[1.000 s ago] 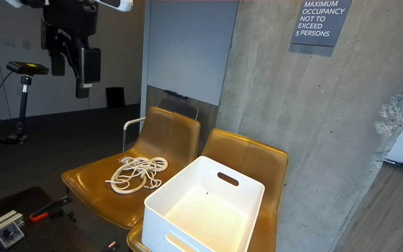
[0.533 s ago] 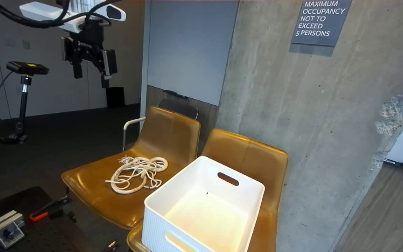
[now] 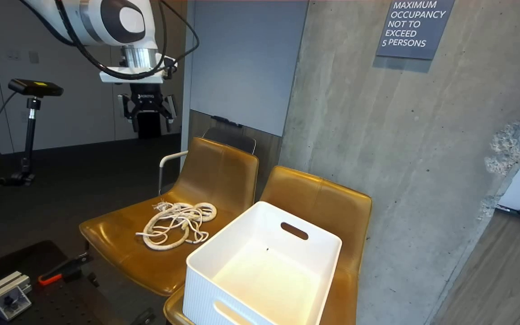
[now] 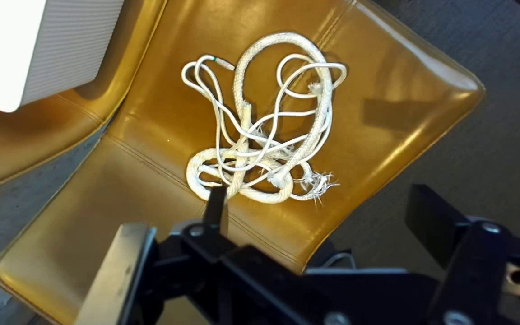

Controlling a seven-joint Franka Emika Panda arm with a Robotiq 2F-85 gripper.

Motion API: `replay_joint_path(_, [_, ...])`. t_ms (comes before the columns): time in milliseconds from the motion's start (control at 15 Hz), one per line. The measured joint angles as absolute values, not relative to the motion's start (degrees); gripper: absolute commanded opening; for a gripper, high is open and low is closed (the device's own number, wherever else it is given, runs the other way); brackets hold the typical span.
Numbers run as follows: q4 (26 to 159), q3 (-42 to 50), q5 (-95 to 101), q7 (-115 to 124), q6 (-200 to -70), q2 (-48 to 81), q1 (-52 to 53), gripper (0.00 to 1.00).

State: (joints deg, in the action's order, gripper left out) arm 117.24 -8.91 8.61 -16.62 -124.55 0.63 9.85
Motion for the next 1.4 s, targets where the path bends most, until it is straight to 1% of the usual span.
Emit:
replay_joint_path(267, [110.36, -8.93, 17.22, -19.26, -129.62, 14.77, 9.9, 1.0])
replay_joint_path(467, [108.39, -8.92, 21.94, -20.13, -133.23, 22.13, 10.1, 1.0])
replay_joint_path(1133, [108.16, -7.44, 25.23, -21.49, -143.31, 37.43, 10.11, 1.0])
replay_joint_path(1400, [105.72, -7.39, 25.23, -21.49, -145.32, 43.81, 10.37, 1.0])
